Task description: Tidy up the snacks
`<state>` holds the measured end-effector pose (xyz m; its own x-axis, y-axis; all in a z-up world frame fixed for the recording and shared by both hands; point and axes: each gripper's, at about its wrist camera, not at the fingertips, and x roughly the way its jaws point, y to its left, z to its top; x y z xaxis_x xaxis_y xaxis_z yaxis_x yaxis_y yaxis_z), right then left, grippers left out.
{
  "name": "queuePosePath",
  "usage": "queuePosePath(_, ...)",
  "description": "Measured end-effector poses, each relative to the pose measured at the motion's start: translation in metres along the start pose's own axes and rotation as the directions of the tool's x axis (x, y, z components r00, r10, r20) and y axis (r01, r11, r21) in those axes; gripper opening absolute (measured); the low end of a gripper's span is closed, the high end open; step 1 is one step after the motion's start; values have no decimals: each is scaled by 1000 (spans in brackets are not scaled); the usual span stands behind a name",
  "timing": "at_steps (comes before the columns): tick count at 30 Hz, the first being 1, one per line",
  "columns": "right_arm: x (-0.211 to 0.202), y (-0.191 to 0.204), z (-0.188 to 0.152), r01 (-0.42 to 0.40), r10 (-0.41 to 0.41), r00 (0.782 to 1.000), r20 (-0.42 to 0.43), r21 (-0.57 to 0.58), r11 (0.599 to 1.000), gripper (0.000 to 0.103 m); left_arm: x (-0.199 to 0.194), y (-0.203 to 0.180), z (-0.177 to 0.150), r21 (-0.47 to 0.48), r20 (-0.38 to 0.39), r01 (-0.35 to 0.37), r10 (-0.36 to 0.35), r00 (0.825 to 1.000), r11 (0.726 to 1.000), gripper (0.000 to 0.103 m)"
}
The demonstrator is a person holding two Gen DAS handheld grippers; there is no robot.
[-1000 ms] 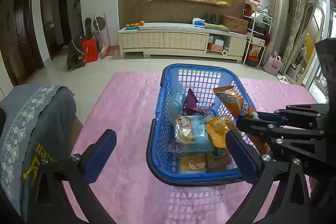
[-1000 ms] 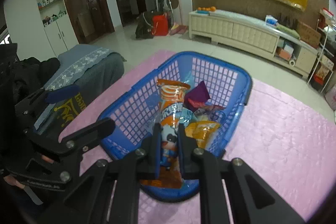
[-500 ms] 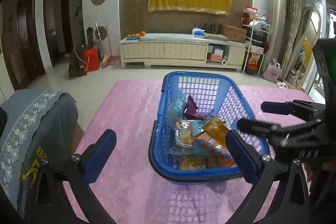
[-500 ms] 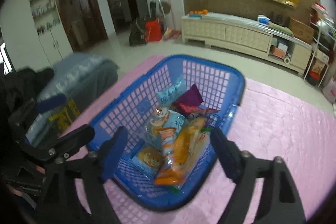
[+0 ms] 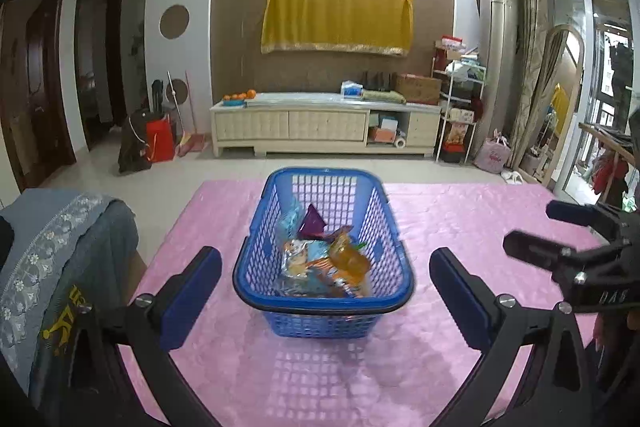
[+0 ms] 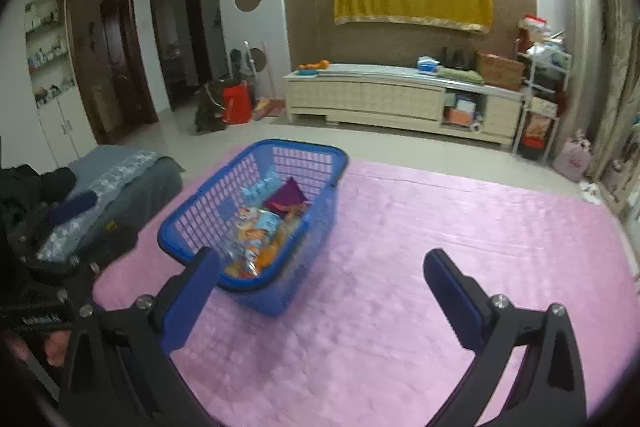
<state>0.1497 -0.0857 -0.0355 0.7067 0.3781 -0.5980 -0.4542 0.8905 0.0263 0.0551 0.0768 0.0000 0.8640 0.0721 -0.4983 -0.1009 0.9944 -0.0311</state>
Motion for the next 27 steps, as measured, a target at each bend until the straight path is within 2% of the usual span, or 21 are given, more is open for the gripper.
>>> queuePosePath(4,-27,0,-2,52,-51,998,38,-8,999,103,-22,-15,7,17,31,30,-31,999,999,103)
queuePosePath(10,-64,-1,-3,78,-79,993,91,10,997,103,-54,-37,9,58,73,62,-66,995,996,103)
queuePosePath(17,-89,1,-14,75,-76,989,128,12,997,103,-72,-49,2,62,78,63,-67,995,996,103)
queuePosePath(27,-106,6,-30,56,-61,989,135,39,998,103,-87,-55,-11,71,82,87,-92,992,994,103)
